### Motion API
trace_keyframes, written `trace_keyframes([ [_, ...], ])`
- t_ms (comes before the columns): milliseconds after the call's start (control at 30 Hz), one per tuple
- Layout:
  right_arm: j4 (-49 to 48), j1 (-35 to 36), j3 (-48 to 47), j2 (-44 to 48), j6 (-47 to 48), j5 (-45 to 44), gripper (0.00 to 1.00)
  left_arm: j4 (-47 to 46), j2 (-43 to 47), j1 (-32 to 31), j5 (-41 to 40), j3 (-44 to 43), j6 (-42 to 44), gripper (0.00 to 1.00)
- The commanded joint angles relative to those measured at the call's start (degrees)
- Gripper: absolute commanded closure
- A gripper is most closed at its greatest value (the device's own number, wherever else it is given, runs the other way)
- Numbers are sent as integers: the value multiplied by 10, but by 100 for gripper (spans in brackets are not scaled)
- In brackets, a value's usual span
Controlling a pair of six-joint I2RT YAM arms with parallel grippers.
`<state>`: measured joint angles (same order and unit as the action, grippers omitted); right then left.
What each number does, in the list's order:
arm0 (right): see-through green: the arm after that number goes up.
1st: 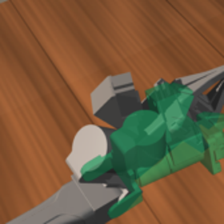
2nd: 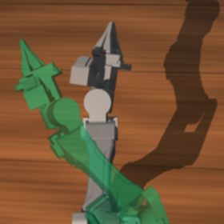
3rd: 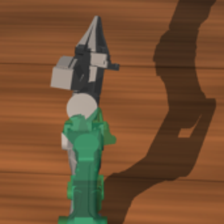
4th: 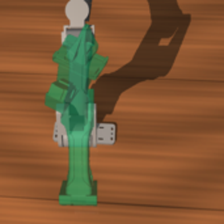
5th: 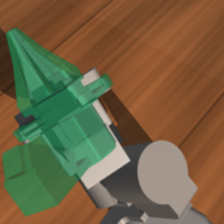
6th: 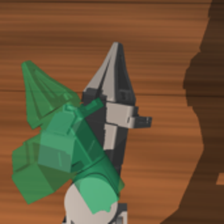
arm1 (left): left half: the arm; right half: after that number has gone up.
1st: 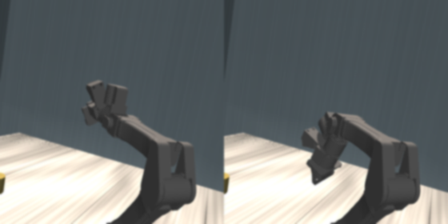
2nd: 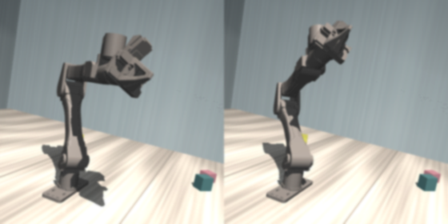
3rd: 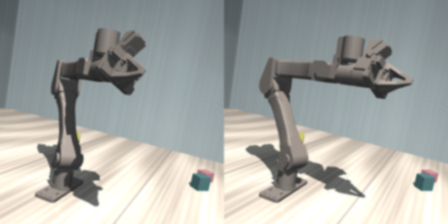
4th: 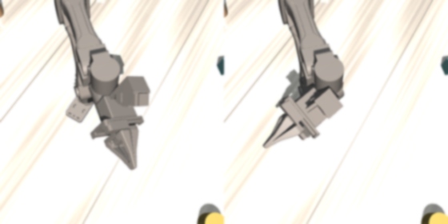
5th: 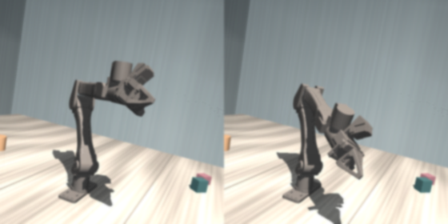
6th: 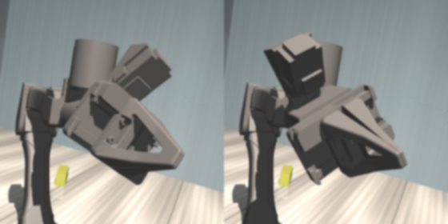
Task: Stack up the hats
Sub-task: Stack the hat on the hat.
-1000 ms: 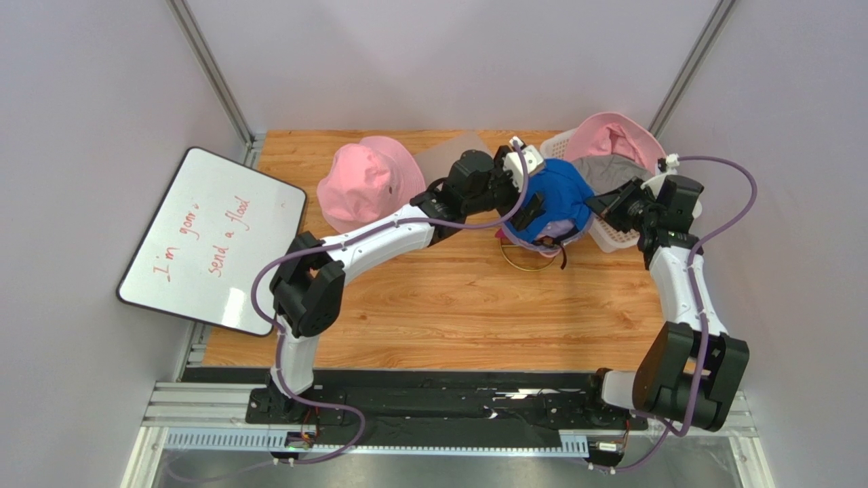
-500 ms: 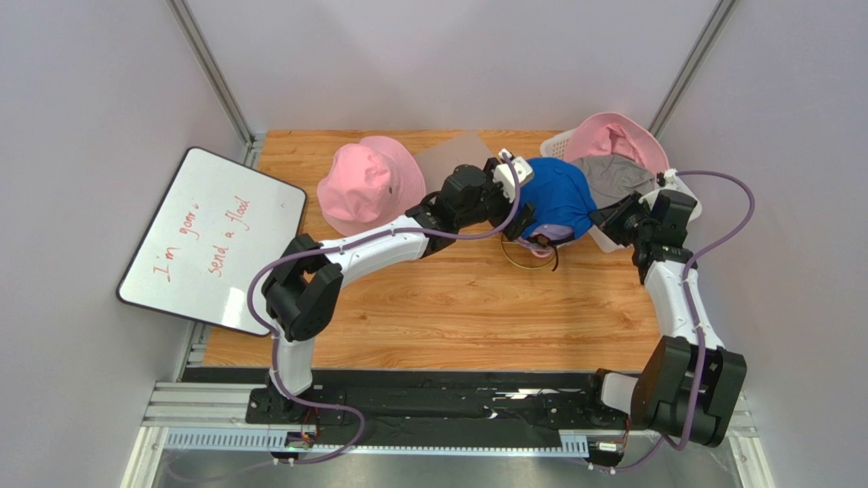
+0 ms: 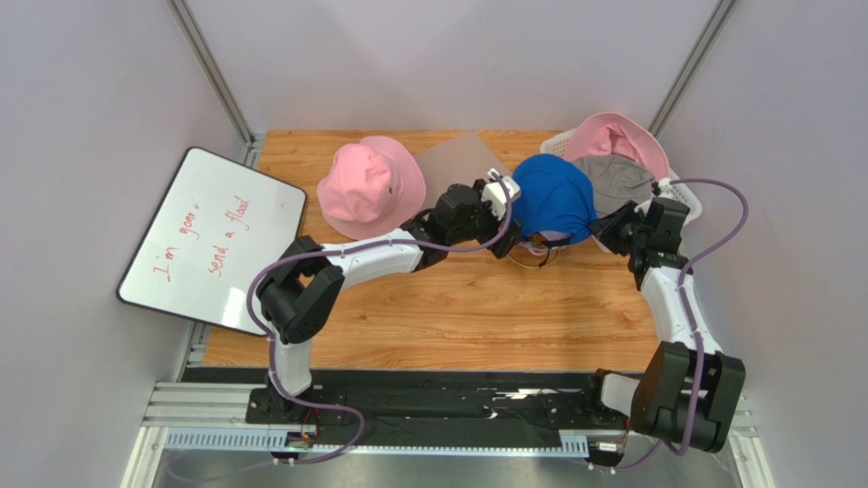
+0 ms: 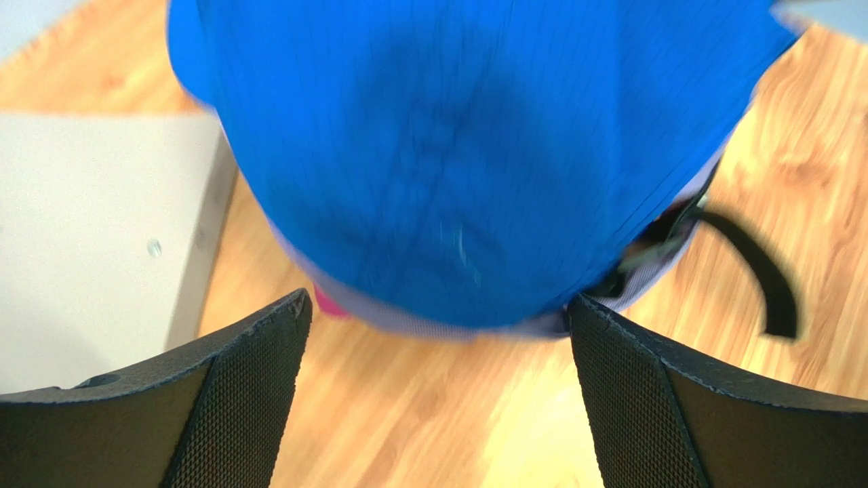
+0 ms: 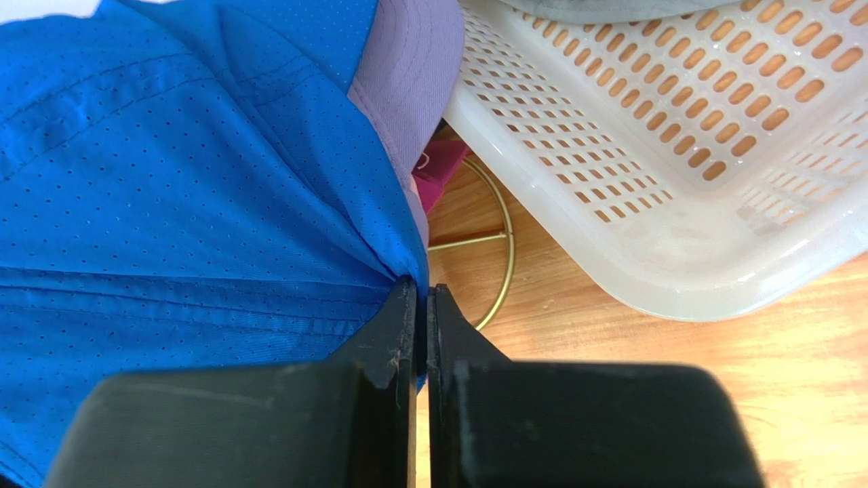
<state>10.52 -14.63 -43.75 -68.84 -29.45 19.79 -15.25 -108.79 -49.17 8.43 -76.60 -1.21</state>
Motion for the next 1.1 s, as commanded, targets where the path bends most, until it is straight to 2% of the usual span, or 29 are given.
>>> trace_keyframes([
  [0, 124, 4, 20, -3, 41, -37, 97, 2, 18, -1, -16, 18, -5, 1],
  [100, 143, 4, -3, 12, 44, -36, 82, 5, 33, -1, -14, 17, -9, 1],
  [233, 165, 4, -29, 39, 48, -34, 47, 14, 60, -1, -18, 14, -17, 1],
  [333, 183, 4, -52, 51, 50, -38, 29, 24, 84, 0, -26, 17, -20, 0],
  [567, 230, 3, -87, 96, 60, -53, 23, 38, 139, 5, -18, 36, -33, 0],
  [667, 246, 3, -106, 121, 63, -49, 13, 41, 156, 8, 4, 41, -36, 0],
  [800, 248, 3, -122, 141, 65, -28, 9, 30, 163, 21, 13, 40, -59, 0],
  [967, 188, 11, -125, 143, 39, 36, 9, 35, 133, 34, 23, -24, -70, 0],
  [1067, 156, 40, -132, 127, 28, 38, 9, 38, 83, 34, 63, -79, -70, 0],
])
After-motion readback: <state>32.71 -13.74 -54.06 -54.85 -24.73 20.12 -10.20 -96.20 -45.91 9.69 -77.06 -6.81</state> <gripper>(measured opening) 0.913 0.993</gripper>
